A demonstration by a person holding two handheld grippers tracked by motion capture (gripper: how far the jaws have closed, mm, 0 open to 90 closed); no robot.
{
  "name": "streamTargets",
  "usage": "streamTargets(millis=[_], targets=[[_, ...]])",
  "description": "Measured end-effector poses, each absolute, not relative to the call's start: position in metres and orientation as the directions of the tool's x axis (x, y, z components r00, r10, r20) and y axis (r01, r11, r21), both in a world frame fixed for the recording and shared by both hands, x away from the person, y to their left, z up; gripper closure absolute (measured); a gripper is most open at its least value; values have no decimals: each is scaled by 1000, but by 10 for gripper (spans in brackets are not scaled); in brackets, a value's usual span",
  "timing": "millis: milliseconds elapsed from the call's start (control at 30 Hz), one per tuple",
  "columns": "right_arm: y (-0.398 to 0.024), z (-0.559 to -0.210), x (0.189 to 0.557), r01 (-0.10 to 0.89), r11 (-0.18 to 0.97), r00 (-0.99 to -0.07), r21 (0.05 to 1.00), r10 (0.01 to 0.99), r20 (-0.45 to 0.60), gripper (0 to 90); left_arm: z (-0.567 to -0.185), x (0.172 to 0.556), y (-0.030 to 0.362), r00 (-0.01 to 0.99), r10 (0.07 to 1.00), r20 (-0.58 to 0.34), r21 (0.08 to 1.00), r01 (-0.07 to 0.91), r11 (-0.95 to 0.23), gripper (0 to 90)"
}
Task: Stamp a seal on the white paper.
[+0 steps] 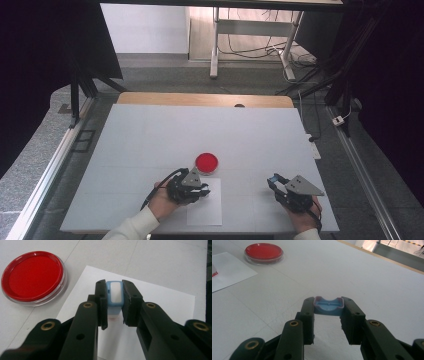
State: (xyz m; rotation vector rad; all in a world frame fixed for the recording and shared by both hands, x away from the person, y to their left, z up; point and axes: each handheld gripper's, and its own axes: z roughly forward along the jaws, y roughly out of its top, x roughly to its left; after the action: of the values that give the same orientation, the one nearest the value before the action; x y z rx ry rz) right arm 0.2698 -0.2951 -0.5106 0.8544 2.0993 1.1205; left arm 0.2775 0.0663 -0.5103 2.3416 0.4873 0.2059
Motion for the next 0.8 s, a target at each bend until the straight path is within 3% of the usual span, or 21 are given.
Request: streamTargets(millis=[633, 800], targets=[[-297, -509, 269, 252, 432, -606, 866, 768, -207, 645, -505, 279, 71, 908, 418, -17, 701, 309, -643, 757], [-297, -509, 270, 252, 434, -605, 865, 768, -209, 645, -496, 282, 81, 897, 436, -72, 760, 333, -559, 756]])
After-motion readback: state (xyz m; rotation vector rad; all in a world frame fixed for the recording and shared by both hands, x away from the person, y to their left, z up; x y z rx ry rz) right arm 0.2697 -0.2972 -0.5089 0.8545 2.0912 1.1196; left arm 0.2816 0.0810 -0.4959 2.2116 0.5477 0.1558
